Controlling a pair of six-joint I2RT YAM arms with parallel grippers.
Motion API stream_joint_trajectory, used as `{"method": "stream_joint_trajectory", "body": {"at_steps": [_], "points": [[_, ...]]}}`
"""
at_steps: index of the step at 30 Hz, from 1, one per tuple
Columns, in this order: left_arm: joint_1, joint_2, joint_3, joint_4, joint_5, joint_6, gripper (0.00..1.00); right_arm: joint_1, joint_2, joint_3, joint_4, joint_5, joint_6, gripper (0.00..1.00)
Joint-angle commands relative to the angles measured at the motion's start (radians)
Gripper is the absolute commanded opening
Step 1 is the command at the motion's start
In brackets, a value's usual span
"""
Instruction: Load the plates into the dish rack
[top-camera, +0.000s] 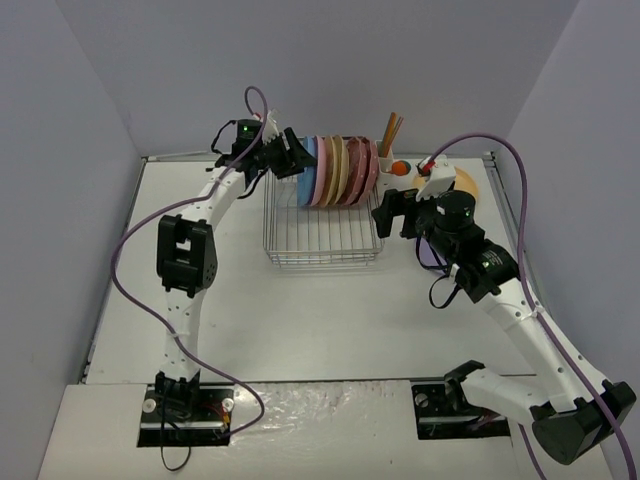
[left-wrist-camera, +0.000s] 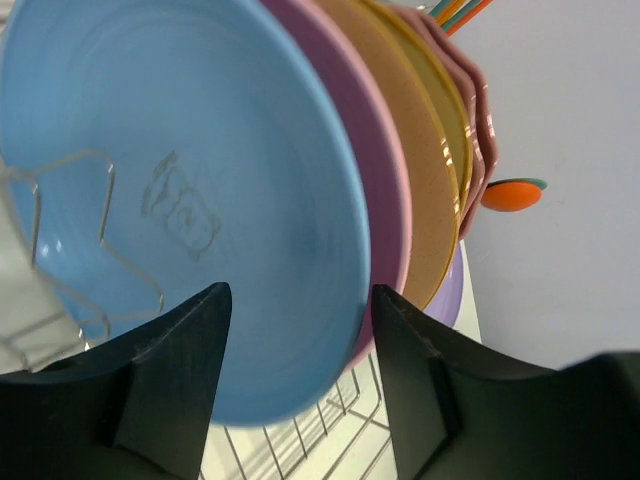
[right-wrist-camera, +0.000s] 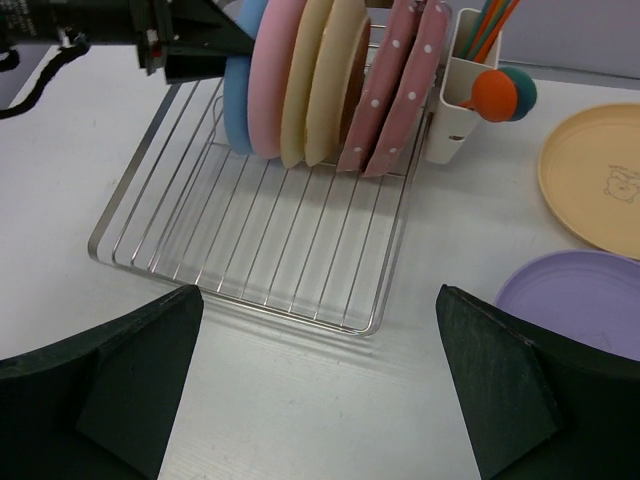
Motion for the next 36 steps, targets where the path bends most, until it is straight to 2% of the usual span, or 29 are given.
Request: {"method": "stream_joint_trajectory", "body": {"at_steps": [1,6,9,16,21,26,28,36], "points": [[-0.011,-0.221,0.0,-0.067,-0.067,0.109,0.59,-0.012,-0.013,0.017,0.033,0.181,0.081,1.0],[-0.01,-0.333,-0.044,-0.207,-0.191,0.217,0.74,-0.053,-0.005,0.01,-0.017,0.317,0.183,1.0],[-0.01,-0.391,-0.069,-0.296,-0.275,0.284,0.77,-0.115,0.021,0.004,-0.063,0.337,0.264,1.0],[-0.012,-0.604,-0.318,-0.411,-0.475,0.463,0.86,-0.41,0.091,-0.082,-0.139,0.201,0.48,0.99],[-0.013,-0.802,-0.537,-0.436,-0.586,0.56,0.91,-0.552,0.165,-0.142,-0.169,0.165,0.576,0.98],[-0.013,-0.961,-0.733,-0.436,-0.644,0.61,0.96,-0.607,0.288,-0.181,-0.155,0.166,0.621,0.96],[-0.011,-1.003,-0.777,-0.436,-0.658,0.615,0.96,-0.618,0.332,-0.188,-0.151,0.173,0.634,0.9],[-0.011,-1.174,-0.923,-0.424,-0.684,0.625,0.97,-0.639,0.471,-0.246,-0.031,0.165,0.668,0.83]]}}
